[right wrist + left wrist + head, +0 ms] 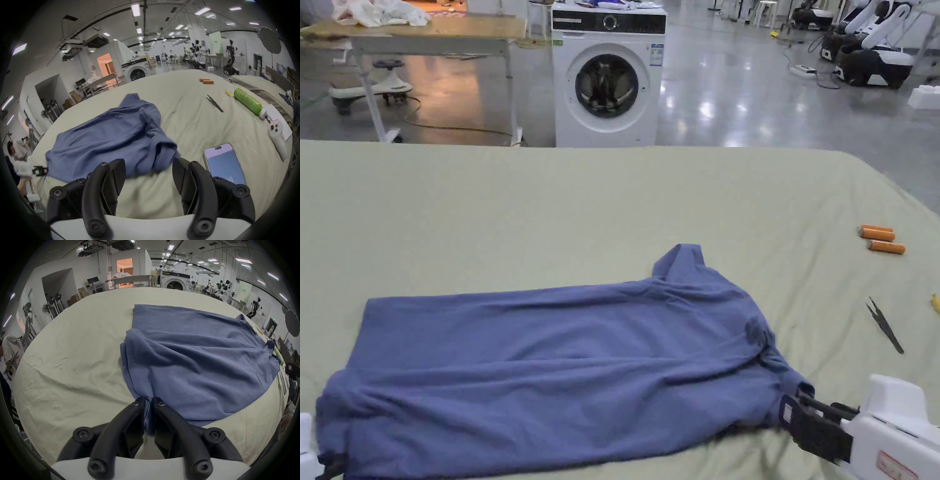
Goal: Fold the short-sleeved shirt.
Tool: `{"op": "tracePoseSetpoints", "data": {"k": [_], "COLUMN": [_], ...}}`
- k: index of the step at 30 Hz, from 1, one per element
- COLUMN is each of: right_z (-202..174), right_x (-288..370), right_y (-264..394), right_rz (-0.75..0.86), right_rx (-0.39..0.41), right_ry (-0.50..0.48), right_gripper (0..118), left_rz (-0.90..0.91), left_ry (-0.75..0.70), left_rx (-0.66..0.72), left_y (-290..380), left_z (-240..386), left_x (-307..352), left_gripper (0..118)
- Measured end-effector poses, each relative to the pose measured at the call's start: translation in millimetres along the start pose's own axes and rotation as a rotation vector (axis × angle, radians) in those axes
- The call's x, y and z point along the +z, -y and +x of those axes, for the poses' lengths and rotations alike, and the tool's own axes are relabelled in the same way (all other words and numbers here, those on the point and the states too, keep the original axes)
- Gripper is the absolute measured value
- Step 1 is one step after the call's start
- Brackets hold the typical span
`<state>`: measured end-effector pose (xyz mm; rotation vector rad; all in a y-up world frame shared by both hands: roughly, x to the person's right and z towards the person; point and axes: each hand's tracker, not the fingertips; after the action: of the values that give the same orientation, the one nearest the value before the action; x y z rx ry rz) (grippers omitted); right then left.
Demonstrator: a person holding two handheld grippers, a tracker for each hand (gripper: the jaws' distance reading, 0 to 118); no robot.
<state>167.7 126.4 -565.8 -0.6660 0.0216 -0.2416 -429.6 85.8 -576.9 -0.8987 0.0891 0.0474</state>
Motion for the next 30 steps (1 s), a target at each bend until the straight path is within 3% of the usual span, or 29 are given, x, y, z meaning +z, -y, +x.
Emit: {"op": "tracePoseSetpoints", "data": {"k": [4, 5, 7, 8, 9, 10, 14, 19, 30], "right_z": [2.3, 3.3, 3.0, -1.6, -4.8, -5.8, -11.4, -1.9, -6.5], "right_x": [-58.5, -70.7, -86.3, -83.2, -78.9, -76.4, -45.6, 8.0, 100.3], "right_y": [-15.3, -15.1, -9.4, -7.1, -6.5, -6.6, -8.0, 7.8, 86.0], "right_rz": [-0.067, -0.107, -0.17, -0.128, -0.097, -0.107, -0.08, -0.057, -0.075], "right_rx": [0.0, -0.016, -0.025, 0.028, 0.065, 0.049, 0.068, -0.013, 0.076], "right_ry": [0.108, 0.095, 0.078, 0.136, 0.129, 0.084, 0.123, 0.111, 0.147], "right_gripper": [62, 58, 33, 18, 8, 8, 8, 8, 8], "left_rz": [-0.006, -0.007, -0.006, -0.004, 0.0, 0.003, 0.087, 0.125, 0.081], "left_ry": [0.005, 0.005, 0.005, 0.004, 0.002, 0.003, 0.075, 0.118, 0.103], "left_rx": [0.005, 0.006, 0.004, 0.006, 0.007, 0.008, 0.093, 0.113, 0.085], "left_y": [1.2, 1.2, 2.0, 2.8, 3.1, 3.6, 1.6, 19.2, 106.1], "left_z": [5.9, 7.1, 9.2, 9.6, 8.9, 8.7, -23.1, -40.4, -43.2], "left_x": [7.6, 10.9, 12.4, 12.9, 13.5, 15.7, 40.1, 92.9, 135.3], "left_gripper": [9, 9, 9, 8, 5, 1, 0, 0, 0]}}
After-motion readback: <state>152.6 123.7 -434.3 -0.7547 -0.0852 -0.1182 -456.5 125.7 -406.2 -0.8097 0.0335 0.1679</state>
